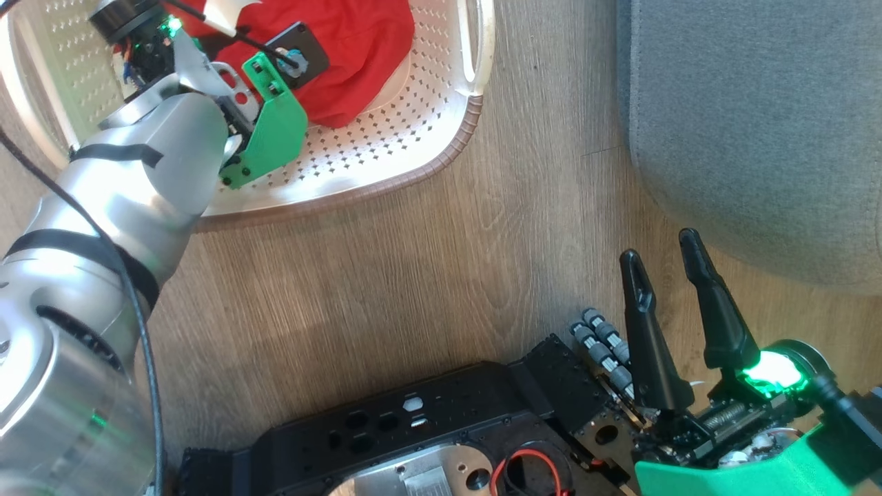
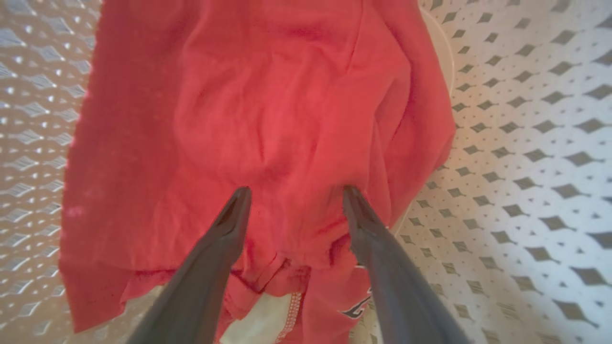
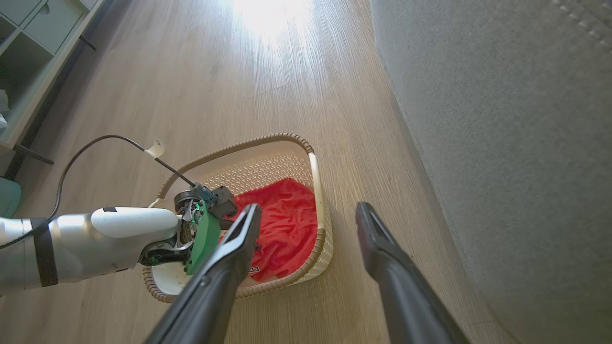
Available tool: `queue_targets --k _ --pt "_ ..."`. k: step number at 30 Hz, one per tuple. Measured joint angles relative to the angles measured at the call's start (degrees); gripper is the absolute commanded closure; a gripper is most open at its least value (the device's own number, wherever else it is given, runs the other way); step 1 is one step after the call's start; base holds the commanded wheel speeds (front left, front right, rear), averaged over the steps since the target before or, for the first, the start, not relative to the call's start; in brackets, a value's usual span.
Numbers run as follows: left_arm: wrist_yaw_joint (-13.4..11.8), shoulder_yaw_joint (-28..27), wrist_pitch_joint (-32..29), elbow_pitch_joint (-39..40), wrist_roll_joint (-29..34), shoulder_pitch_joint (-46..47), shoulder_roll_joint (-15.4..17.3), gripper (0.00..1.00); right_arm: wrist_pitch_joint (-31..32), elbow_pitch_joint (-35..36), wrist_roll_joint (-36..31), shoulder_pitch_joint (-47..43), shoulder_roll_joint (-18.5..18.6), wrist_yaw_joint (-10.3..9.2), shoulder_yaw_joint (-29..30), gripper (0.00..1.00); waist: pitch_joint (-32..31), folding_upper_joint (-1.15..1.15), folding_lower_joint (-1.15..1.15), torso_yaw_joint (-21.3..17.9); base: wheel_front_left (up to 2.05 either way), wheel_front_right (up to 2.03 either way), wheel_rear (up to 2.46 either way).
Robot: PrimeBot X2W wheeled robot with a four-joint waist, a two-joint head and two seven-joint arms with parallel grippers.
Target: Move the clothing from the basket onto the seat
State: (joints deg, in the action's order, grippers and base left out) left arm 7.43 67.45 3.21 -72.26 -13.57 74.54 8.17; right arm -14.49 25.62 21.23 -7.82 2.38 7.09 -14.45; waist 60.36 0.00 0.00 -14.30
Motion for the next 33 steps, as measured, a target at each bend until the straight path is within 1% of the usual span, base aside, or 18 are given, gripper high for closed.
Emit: queue_targets --k 9,18,24,25,26,27,33 --pt "0.0 3.1 0.3 -0.4 -0.1 0.2 -0.2 0.0 0.0 0.1 0.0 0.0 0.0 0.0 0.0 0.0 0.0 0.0 0.0 0.2 0.0 0.0 0.0" --pt "0.0 5.1 -2.1 -0.3 -1.2 -1.3 0.2 0.0 0.0 0.6 -0.1 -0.1 0.0 0.0 -0.1 0.0 0.1 0.0 0.0 0.6 0.0 0.0 0.0" --pt "0.0 5.7 -2.6 0.9 -2.3 -1.9 0.9 0.0 0.0 1.1 -0.6 -1.0 0.0 0.0 -0.2 0.0 0.1 0.0 0.0 0.8 0.0 0.0 0.0" --pt "0.0 5.8 -2.6 1.1 -2.6 -1.9 1.0 0.21 0.0 1.1 -0.6 -1.1 0.0 0.0 -0.3 0.0 0.2 0.0 0.0 0.8 0.0 0.0 0.0" --pt "0.0 5.9 -2.7 1.3 -3.0 -1.9 1.1 0.62 0.0 1.1 -0.6 -1.2 0.0 0.0 -0.3 0.0 0.2 0.0 0.0 0.8 0.0 0.0 0.0" --pt "0.0 5.9 -2.7 1.5 -3.4 -1.9 1.2 1.0 0.0 1.1 -0.6 -1.2 0.0 0.0 -0.3 0.0 0.2 0.0 0.0 0.8 0.0 0.0 0.0" --pt "0.0 6.3 -2.7 3.2 -5.0 -1.9 1.6 1.0 0.0 1.2 -0.6 -1.2 0.0 0.0 -0.4 0.0 0.2 0.0 0.0 0.9 0.0 0.0 0.0"
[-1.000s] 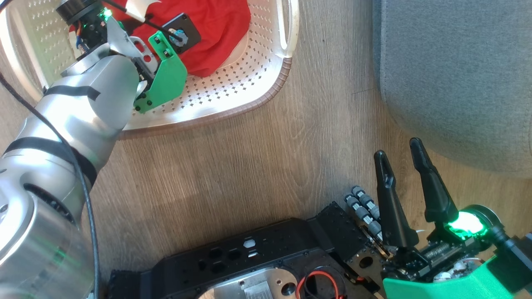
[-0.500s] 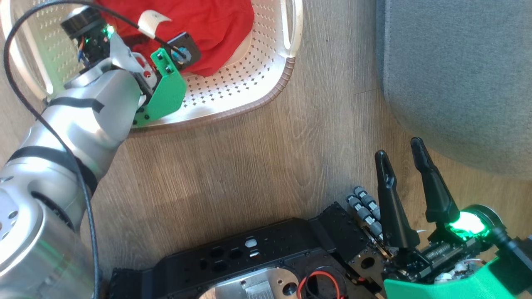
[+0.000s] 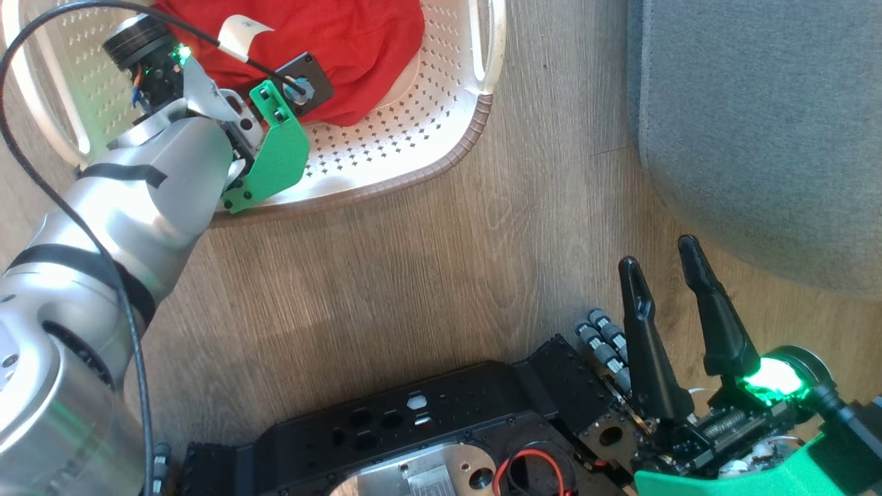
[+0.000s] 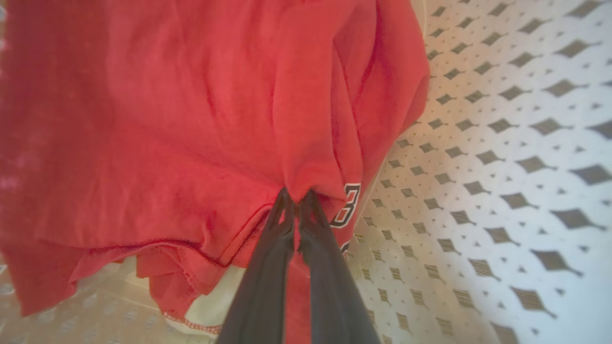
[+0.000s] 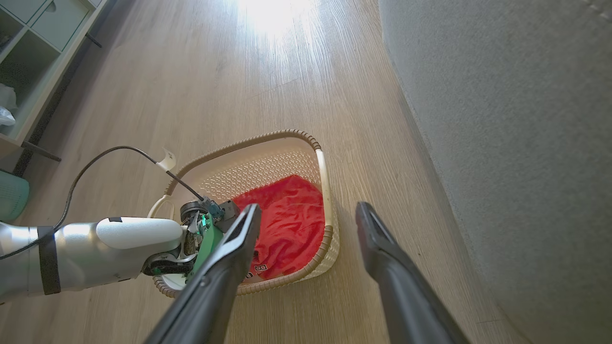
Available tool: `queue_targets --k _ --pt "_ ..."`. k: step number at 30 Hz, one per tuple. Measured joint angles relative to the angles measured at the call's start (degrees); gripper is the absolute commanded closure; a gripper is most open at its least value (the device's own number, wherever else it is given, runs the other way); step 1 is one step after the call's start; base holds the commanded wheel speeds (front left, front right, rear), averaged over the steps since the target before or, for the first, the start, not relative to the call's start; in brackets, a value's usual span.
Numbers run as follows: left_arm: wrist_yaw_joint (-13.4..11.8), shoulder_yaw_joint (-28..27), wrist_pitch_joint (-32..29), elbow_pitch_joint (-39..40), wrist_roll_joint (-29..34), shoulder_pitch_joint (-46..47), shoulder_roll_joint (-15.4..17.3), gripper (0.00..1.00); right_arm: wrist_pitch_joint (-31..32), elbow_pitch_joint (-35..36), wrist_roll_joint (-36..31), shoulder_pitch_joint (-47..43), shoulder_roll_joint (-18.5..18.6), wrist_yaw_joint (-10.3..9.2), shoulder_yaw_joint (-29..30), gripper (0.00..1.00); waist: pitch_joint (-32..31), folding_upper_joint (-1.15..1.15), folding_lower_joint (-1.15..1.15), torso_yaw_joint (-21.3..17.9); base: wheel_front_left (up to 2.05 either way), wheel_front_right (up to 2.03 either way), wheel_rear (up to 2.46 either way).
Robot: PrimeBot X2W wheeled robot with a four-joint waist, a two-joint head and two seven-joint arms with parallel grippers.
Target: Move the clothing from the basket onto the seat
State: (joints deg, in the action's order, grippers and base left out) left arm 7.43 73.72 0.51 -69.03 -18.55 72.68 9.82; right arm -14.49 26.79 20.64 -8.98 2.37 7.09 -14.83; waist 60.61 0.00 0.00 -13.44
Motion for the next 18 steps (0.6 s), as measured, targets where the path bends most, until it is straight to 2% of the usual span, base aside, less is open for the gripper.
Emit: queue_targets --k 11,15,18 --pt "0.0 0.1 2.0 0.7 -1.8 0.1 0.9 1.0 0.0 -0.2 0.3 1.3 0.0 0.0 0.3 0.0 -0.3 0.0 0.0 0.5 0.0 0.0 0.0" --pt "0.0 0.1 2.8 0.7 -3.6 0.0 1.3 1.0 0.0 -1.9 2.3 5.9 0.0 0.0 1.1 0.0 -0.7 0.0 0.0 0.7 0.0 0.0 0.0" --pt "0.0 -0.5 5.6 0.2 -4.6 0.0 2.2 1.0 -0.1 -3.9 3.3 11.2 0.0 0.0 1.4 0.0 -1.9 0.0 0.0 0.5 0.0 0.0 0.0"
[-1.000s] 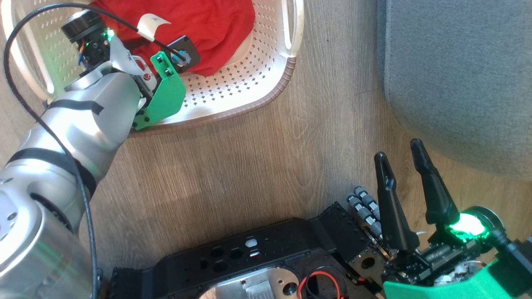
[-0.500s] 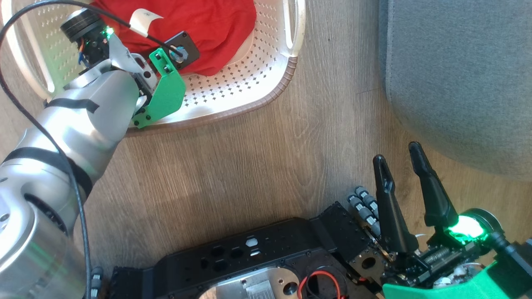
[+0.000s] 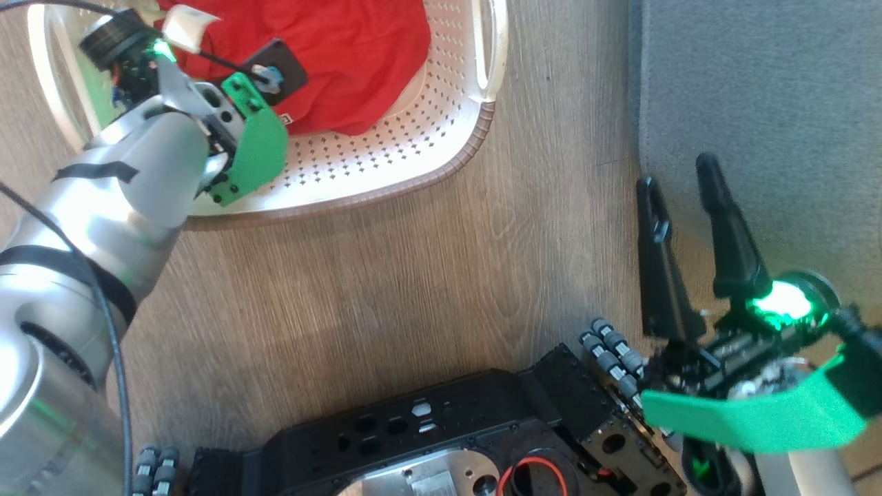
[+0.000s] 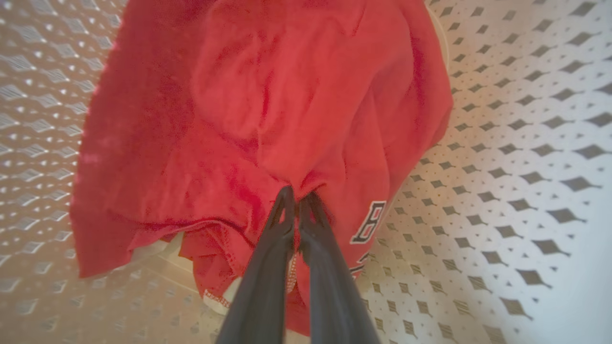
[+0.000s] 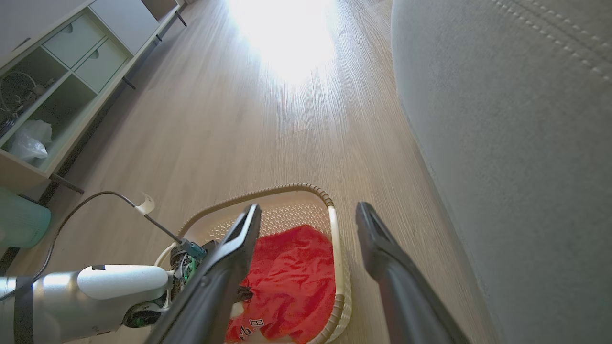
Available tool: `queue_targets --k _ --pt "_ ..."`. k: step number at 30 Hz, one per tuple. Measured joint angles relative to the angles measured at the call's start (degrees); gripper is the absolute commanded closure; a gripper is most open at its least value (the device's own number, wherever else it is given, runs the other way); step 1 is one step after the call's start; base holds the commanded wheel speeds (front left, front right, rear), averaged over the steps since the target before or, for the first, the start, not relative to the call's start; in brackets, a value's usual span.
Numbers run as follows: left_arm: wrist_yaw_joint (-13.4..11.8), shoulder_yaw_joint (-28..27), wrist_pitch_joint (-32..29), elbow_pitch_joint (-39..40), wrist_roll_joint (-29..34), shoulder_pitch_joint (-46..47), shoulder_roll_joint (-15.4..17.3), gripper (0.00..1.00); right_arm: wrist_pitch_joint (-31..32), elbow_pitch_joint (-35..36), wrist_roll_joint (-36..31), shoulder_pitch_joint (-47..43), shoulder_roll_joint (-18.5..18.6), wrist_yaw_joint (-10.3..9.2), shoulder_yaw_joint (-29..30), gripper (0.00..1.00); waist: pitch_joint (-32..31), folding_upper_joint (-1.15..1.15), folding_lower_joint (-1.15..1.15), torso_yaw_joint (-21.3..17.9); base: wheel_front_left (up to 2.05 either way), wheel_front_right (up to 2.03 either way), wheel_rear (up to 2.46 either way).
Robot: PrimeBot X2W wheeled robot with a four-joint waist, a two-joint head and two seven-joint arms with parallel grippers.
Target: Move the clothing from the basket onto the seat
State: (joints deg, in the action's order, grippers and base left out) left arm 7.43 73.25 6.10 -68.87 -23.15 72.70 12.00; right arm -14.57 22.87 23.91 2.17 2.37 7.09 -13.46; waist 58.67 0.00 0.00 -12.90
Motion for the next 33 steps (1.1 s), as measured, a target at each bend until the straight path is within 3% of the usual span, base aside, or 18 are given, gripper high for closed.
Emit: queue_targets --k 5,17,24,33 --pt "0.0 -1.5 3.9 -0.5 -1.9 -0.1 0.6 1.0 -0.1 -3.7 0.9 5.4 0.0 0.0 0.3 0.0 -2.2 0.0 0.0 0.1 0.0 0.0 0.0" --pt "-1.2 -6.7 8.1 2.2 -7.7 -9.6 -3.8 1.0 -0.1 -14.4 -0.9 7.8 0.1 0.0 5.6 0.0 -16.1 0.0 0.0 5.6 0.0 0.0 0.0" --pt "-4.8 -14.6 8.1 14.9 -9.1 -16.9 -3.4 1.0 -0.1 -19.0 -1.6 7.2 0.2 0.0 7.0 0.0 -27.0 0.0 0.0 9.6 0.0 0.0 0.0" --pt "-9.0 -25.0 8.2 30.6 -5.5 -28.8 -1.2 1.0 -0.1 -23.1 -1.7 3.4 0.2 0.0 8.7 0.0 -38.8 0.0 -0.01 14.3 0.0 0.0 0.0"
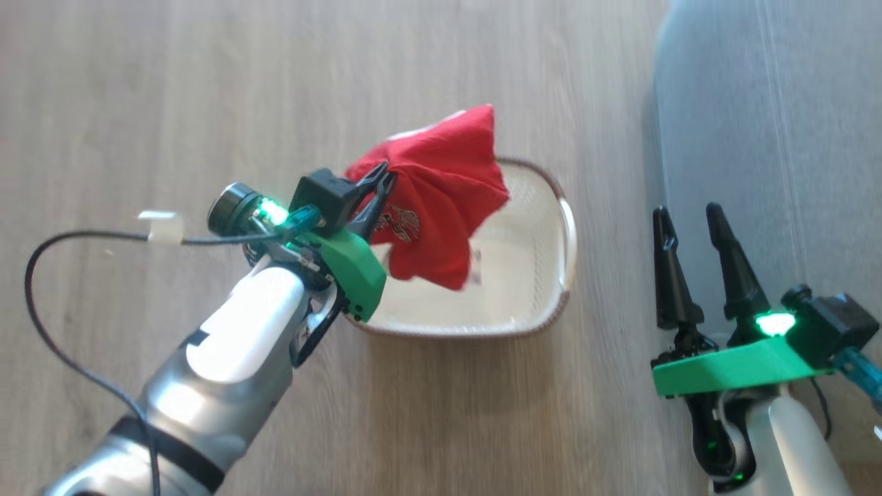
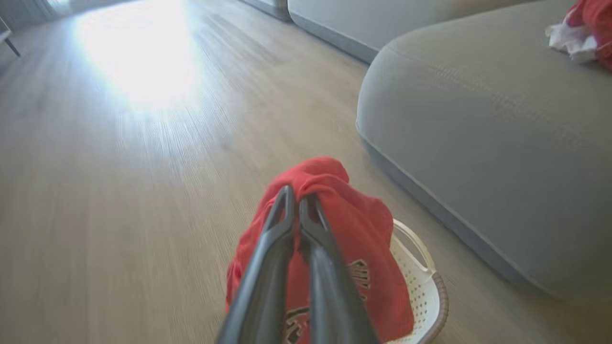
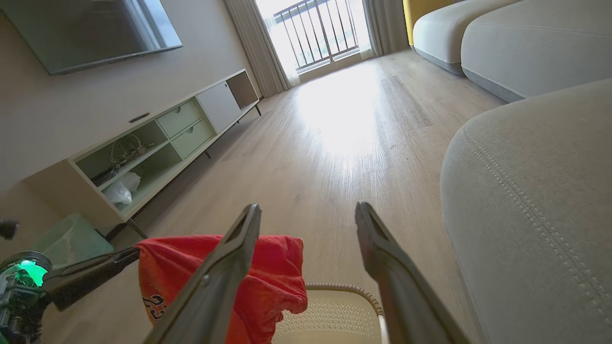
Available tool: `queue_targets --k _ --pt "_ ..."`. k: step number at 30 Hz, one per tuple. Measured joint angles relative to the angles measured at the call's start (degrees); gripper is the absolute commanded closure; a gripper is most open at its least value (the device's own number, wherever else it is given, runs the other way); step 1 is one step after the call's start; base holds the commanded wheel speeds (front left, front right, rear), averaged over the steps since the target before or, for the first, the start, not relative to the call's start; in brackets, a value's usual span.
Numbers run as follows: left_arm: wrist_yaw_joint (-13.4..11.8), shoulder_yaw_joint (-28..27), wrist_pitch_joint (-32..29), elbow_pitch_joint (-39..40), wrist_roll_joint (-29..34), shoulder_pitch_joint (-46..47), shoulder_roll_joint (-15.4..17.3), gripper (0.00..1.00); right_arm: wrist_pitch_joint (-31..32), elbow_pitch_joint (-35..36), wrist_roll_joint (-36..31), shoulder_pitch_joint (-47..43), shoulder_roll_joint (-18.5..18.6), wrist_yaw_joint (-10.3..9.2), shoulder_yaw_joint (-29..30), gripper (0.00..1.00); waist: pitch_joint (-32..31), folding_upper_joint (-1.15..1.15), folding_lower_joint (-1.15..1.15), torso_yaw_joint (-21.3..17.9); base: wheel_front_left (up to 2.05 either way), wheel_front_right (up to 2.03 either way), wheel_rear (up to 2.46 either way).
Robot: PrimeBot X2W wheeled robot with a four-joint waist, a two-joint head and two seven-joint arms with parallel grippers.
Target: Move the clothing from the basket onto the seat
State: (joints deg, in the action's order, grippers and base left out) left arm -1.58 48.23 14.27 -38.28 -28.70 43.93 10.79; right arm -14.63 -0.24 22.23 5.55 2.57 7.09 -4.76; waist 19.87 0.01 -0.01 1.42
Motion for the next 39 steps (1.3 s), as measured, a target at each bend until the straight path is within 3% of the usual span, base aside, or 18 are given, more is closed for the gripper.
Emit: queue_targets --k 10,20,31,39 --pt "-2.9 -14.3 0.0 17.6 4.2 -9.0 -0.1 1.0 0.0 -1.9 1.9 -2.9 0.0 0.0 -0.1 0.0 -10.9 0.0 0.0 5.5 0.0 0.0 0.0" --pt "-3.7 -22.1 0.2 28.6 8.0 -13.2 -1.7 1.0 0.0 -1.9 1.7 -6.0 0.0 0.0 -0.7 0.0 -17.0 0.0 0.0 8.0 0.0 0.0 0.0" --pt "-4.5 -24.2 0.4 38.2 10.2 -13.1 -3.1 1.0 0.0 -1.3 2.6 -7.6 0.0 0.0 -0.4 0.0 -19.9 0.0 0.0 9.6 0.0 0.0 0.0" --pt "-3.5 -19.4 -1.2 42.5 11.3 -13.4 -3.4 1.0 0.0 -0.6 2.5 -8.7 -0.1 0.0 1.5 0.0 -20.4 0.0 0.0 10.4 0.0 0.0 0.0"
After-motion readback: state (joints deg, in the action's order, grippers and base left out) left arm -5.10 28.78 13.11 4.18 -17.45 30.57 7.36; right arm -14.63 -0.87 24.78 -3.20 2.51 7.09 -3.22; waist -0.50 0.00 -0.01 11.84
